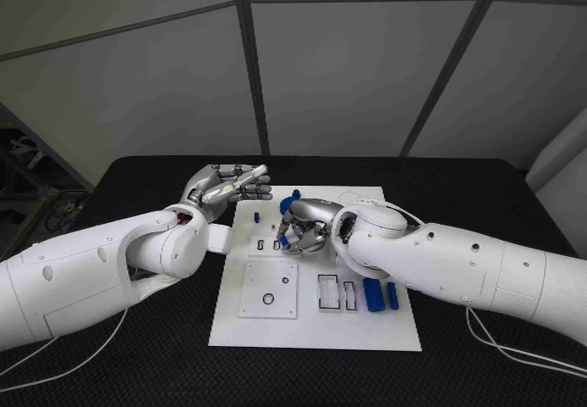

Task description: Assemble the parts on the task board

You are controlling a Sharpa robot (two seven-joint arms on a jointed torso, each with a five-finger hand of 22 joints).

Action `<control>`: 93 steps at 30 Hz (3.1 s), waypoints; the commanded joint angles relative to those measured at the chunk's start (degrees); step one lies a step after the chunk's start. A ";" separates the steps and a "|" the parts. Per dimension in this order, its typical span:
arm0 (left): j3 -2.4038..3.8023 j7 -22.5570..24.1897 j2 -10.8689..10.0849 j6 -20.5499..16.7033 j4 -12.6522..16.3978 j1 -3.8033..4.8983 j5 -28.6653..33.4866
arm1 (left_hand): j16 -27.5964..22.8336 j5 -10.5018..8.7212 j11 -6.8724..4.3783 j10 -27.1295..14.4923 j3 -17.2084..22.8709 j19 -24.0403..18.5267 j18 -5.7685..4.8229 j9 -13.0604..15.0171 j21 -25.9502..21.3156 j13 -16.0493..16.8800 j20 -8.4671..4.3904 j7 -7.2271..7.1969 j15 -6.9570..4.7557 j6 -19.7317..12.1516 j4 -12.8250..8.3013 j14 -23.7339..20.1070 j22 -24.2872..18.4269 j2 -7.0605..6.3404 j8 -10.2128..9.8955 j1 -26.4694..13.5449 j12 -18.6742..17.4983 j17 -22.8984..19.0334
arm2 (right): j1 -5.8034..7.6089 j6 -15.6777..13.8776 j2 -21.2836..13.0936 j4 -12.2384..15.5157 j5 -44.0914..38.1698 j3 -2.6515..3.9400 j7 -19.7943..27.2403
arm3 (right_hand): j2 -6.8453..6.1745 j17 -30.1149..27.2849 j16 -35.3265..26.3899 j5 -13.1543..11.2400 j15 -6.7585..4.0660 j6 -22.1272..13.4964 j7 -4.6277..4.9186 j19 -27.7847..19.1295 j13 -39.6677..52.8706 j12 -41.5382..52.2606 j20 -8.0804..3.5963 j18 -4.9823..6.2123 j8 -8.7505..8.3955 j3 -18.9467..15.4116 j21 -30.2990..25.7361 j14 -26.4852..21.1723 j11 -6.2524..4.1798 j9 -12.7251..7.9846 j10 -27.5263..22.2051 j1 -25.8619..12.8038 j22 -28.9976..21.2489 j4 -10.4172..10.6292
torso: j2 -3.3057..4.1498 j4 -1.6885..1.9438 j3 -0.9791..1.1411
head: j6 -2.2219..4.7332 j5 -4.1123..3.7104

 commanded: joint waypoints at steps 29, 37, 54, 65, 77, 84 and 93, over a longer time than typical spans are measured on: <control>0.05 -0.20 0.08 0.74 -0.04 0.10 -0.38 | -0.21 -0.27 0.39 0.00 0.07 0.14 -0.18 -0.06 -0.05 0.02 0.04 0.21 0.14 0.03 -0.24 -0.38 -0.08 0.22 -0.24 -0.43 -0.27 0.09 | -0.04 2.35 0.39 -0.65 -1.78 -0.17 -1.53 | -1.47 12.89 0.12 -0.51 1.22 -4.16 1.57 -0.91 -2.18 -2.25 1.08 -0.90 -1.99 1.22 -0.68 5.63 1.28 0.21 -2.87 -2.05 -0.66 -0.37 | 0.00 -0.01 -0.01 | -0.45 -0.11; 0.05 -0.22 0.09 0.71 -0.06 0.10 -0.38 | -0.21 -0.27 0.39 0.00 0.07 0.14 -0.18 -0.06 -0.05 0.02 0.04 0.21 0.14 0.03 -0.24 -0.38 -0.08 0.22 -0.24 -0.43 -0.27 0.09 | -0.04 2.38 0.46 -0.65 -1.81 -0.18 -1.61 | -1.80 13.01 0.17 -1.11 1.45 -4.92 1.83 -0.96 -2.29 -2.32 1.31 -0.89 -2.36 1.28 -0.73 5.66 1.53 0.01 -3.06 -2.40 -0.70 -0.36 | 0.00 -0.04 -0.02 | -0.50 -0.22; 0.05 -0.31 0.13 0.78 -0.14 0.10 -0.38 | -0.36 -0.27 0.39 0.01 0.05 0.09 -0.18 -0.05 -0.11 0.03 0.08 0.20 0.16 0.03 -0.25 -0.44 -0.11 0.27 -0.23 -0.53 -0.30 0.15 | -0.04 1.51 0.54 -0.56 -1.83 -0.18 -1.27 | -3.25 12.83 0.10 -3.86 2.16 -8.08 2.53 -1.34 -2.85 -2.57 2.04 -0.78 -3.61 0.31 -1.05 5.61 2.29 -0.85 -4.06 -3.89 -1.12 0.09 | -0.04 -0.03 0.00 | -0.56 -0.35; 0.05 -0.33 0.12 0.85 -0.24 0.10 -0.52 | -0.37 -0.26 0.39 0.01 0.05 0.09 -0.18 -0.05 -0.11 0.03 0.08 0.19 0.16 0.03 -0.27 -0.44 -0.11 0.27 -0.23 -0.53 -0.30 0.16 | -0.04 -3.27 0.03 0.21 -1.79 -0.18 1.47 | -4.03 12.87 0.11 -3.74 2.58 -10.80 3.06 -1.49 -4.70 -3.80 2.42 -0.75 -4.44 -0.95 -1.19 5.61 2.77 -1.40 -5.75 -4.21 -1.26 0.52 | -0.05 0.01 0.01 | -0.53 -0.32; 0.05 -4.17 -0.39 1.66 -2.08 0.11 -7.60 | 4.34 -0.33 -1.75 5.62 -1.96 5.32 0.10 0.22 3.07 1.34 -1.95 -1.39 -2.42 2.76 0.48 7.31 1.43 -0.44 0.72 -2.84 1.77 3.42 | 0.39 -10.56 -5.83 5.31 7.39 -0.08 17.35 | -4.57 10.52 -0.89 -0.60 2.50 -10.66 2.70 -3.86 -3.23 -2.13 2.50 -0.05 -3.47 -2.48 -3.12 4.95 2.57 -1.30 -4.60 -3.87 -4.51 0.37 | -0.37 -0.10 0.01 | -0.16 -0.22; 0.06 -11.12 -0.72 2.16 -4.04 0.94 -16.49 | 19.66 -0.24 -5.05 11.79 -4.11 14.00 -0.12 0.69 12.14 5.13 -5.91 -4.13 -6.22 5.26 1.02 16.91 6.77 -1.16 2.57 -3.08 7.06 13.31 | 2.20 -8.58 -11.39 9.10 9.81 1.35 18.37 | -3.83 6.75 -2.67 -0.16 2.17 -8.43 2.32 -7.23 -7.06 -5.16 2.25 0.86 -1.74 -3.05 -6.05 3.73 2.24 -0.90 -8.27 -3.00 -9.06 0.04 | -0.96 -0.10 0.22 | -0.43 0.10; 0.06 -34.02 0.11 13.78 -5.43 4.25 -35.58 | 71.98 0.63 -7.22 8.76 -10.97 21.41 -4.19 5.18 45.65 27.73 -8.49 -6.56 -8.78 5.01 7.21 21.37 43.96 1.32 9.64 -9.77 33.48 67.59 | 3.50 -10.49 -18.94 10.37 20.77 4.04 17.76 | -3.28 -10.96 -14.11 0.53 1.36 -5.36 1.51 -21.66 -23.14 -19.12 1.52 4.68 0.44 -3.65 -21.16 -2.82 1.34 -0.86 -18.10 -2.82 -30.16 0.91 | -2.05 -0.07 0.29 | -0.69 0.41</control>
